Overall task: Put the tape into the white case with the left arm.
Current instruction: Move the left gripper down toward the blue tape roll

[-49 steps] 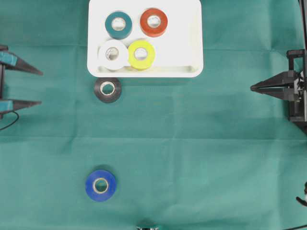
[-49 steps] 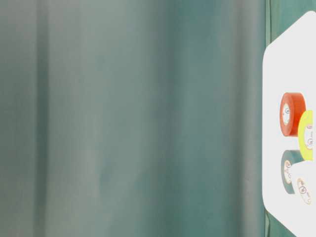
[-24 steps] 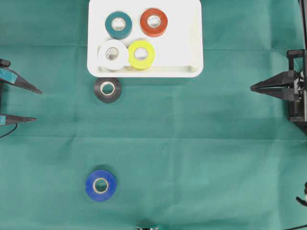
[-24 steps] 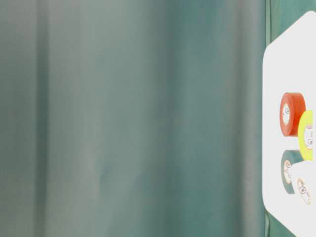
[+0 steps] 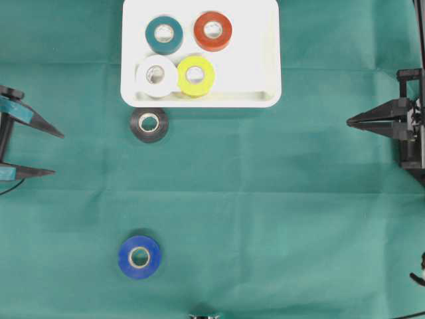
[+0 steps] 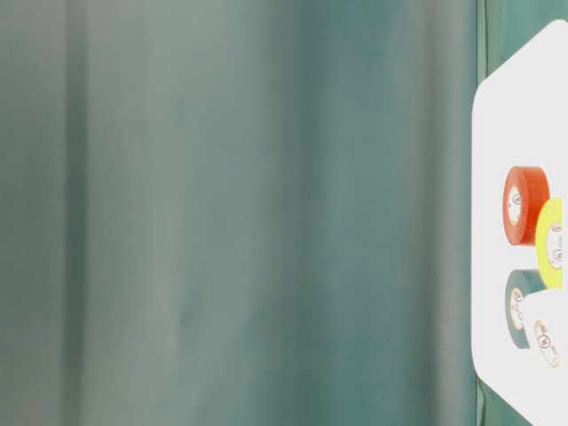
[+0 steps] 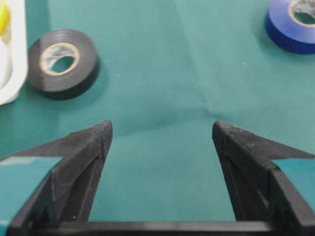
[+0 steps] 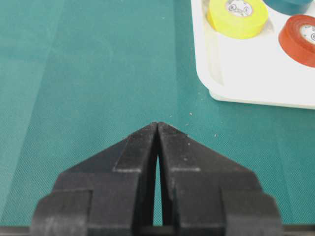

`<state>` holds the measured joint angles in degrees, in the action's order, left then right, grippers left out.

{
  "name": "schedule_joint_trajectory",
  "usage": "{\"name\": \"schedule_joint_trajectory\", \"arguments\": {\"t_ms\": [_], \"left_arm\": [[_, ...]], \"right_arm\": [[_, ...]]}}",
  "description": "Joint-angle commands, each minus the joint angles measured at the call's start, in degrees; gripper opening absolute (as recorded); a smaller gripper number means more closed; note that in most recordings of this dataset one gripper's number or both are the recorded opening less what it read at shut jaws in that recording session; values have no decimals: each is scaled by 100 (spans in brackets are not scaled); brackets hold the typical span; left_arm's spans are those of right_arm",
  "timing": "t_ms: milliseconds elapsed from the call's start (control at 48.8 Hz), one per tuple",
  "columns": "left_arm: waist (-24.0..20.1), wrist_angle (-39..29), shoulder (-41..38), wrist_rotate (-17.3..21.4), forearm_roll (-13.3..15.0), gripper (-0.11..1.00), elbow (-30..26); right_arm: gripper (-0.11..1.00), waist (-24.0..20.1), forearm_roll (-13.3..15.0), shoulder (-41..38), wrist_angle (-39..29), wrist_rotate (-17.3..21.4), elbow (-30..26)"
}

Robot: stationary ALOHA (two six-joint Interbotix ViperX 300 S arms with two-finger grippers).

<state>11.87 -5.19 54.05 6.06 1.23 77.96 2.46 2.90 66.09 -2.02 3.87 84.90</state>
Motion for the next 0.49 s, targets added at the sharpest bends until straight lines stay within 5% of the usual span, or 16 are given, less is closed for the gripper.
{"name": "schedule_joint_trajectory", "arguments": {"t_ms": [0, 472], "left_arm": [[176, 53, -457, 0, 0, 81, -343], [519, 308, -2320, 18, 9, 80, -1354]], "right_arm": [[-10, 0, 9, -26, 53, 9, -70], [-10, 9, 9, -26, 53, 9, -62]]}}
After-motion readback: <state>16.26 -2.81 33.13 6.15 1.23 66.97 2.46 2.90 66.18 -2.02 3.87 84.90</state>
